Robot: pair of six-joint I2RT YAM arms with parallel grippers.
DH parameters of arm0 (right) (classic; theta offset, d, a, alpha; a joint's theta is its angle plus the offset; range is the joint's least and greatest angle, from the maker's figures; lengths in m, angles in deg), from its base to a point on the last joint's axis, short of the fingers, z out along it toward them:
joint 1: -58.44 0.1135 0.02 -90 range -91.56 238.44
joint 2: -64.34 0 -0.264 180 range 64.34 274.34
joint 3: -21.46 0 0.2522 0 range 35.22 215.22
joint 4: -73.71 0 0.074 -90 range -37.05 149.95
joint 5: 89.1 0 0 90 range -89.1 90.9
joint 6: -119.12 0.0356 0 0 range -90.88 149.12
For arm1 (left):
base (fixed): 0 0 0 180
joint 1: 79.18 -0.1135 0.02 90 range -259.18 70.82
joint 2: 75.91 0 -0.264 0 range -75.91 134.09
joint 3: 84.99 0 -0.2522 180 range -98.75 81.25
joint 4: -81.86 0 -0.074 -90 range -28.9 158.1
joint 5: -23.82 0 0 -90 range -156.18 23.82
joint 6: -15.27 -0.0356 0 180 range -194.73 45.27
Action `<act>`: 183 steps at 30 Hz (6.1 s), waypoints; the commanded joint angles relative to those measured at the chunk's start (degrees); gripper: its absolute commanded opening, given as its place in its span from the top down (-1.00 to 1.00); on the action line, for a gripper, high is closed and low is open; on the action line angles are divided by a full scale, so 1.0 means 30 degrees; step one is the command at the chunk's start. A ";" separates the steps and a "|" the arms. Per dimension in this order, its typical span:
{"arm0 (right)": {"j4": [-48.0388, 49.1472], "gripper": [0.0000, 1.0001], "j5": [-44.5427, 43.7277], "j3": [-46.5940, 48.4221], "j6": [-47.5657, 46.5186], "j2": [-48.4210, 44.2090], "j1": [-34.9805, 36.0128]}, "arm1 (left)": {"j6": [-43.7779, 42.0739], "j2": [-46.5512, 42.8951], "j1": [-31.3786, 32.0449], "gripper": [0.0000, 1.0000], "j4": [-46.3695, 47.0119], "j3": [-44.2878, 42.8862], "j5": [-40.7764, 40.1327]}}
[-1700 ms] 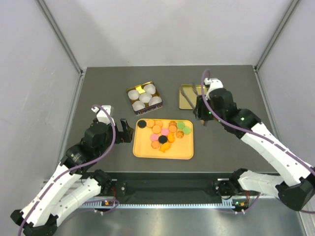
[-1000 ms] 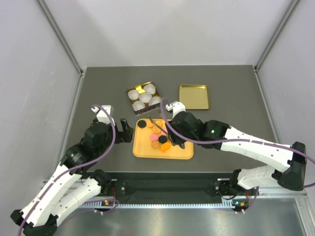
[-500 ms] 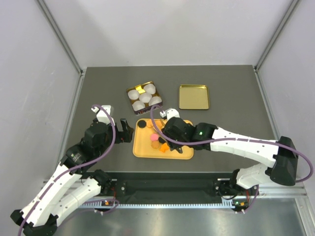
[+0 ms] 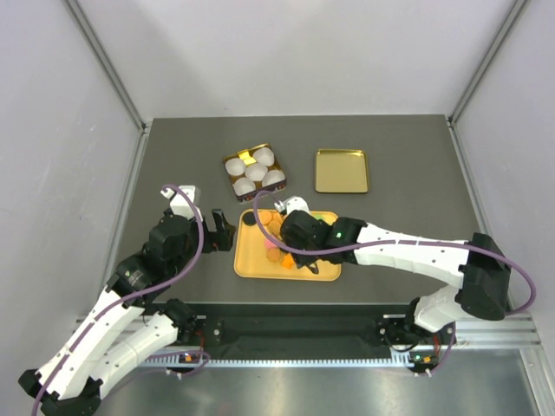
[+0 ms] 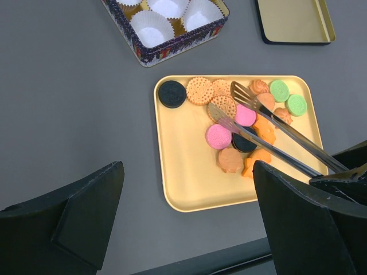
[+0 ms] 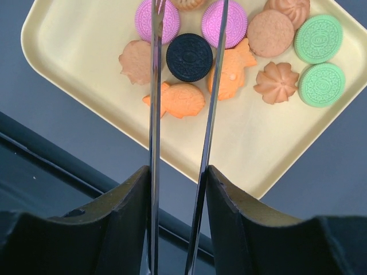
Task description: Pack the cookies
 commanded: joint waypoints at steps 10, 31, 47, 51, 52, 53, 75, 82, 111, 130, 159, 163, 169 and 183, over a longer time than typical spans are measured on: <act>0.0778 0.17 -0.0204 0.1143 0.0161 0.0224 0.0485 | -0.0149 -0.0229 0.0060 -0.98 0.0200 -0.0026 -0.0281; -0.0247 0.21 -0.0642 0.1875 -0.0103 0.0839 0.0456 | -0.0120 -0.0346 0.0061 -0.98 0.0229 -0.0026 -0.0281; -0.1184 0.29 -0.0407 0.2930 -0.0717 -0.0127 0.0017 | -0.0120 -0.0317 0.0061 -0.98 0.0200 -0.0026 -0.0340; -0.1272 0.27 -0.0437 0.3105 -0.0834 -0.0362 -0.0159 | -0.0120 -0.0287 0.0032 -0.98 0.0229 -0.0026 -0.0311; -0.1244 0.27 -0.0437 0.3135 -0.0835 -0.0391 -0.0218 | -0.0120 -0.0258 0.0060 -0.98 0.0229 -0.0026 -0.0340; -0.1272 0.28 -0.0379 0.3164 -0.0864 -0.0421 -0.0247 | -0.0120 -0.0258 0.0061 -0.98 0.0200 -0.0026 -0.0340; -0.0014 0.27 0.1994 1.0574 -0.2856 0.4029 -0.4933 | -0.0062 -0.0054 0.0061 -0.98 0.0200 -0.0055 -0.0457; 0.1099 0.27 0.2636 1.2713 -0.3266 0.7427 -0.6573 | -0.0032 0.0064 0.0061 -0.98 0.0142 -0.0026 -0.0486; 0.1950 0.20 0.2815 1.6699 -0.3267 1.2411 -0.8245 | 0.0056 0.0152 0.0061 -0.98 0.0054 -0.0055 -0.0691; 0.0750 0.10 0.2610 1.6527 -0.3647 1.0217 -0.7836 | 0.0027 0.0210 0.0061 -0.98 0.0112 -0.0026 -0.0633; 0.0252 0.15 0.0208 -0.1462 0.0951 -0.4288 0.1742 | -0.0032 -0.0024 0.0061 -0.98 0.0170 -0.0026 -0.0516; -0.0041 0.15 -0.0114 -0.1874 0.1479 -0.4463 0.2534 | -0.0032 -0.0053 0.0090 -0.98 0.0170 -0.0026 -0.0545; -0.0276 0.16 -0.0319 -0.2197 0.1919 -0.4406 0.3179 | -0.0033 0.0006 0.0061 -0.98 0.0142 -0.0026 -0.0516; -0.0365 0.17 -0.0232 -0.2197 0.1919 -0.3878 0.3532 | -0.0032 -0.0024 0.0090 -0.98 0.0142 -0.0026 -0.0545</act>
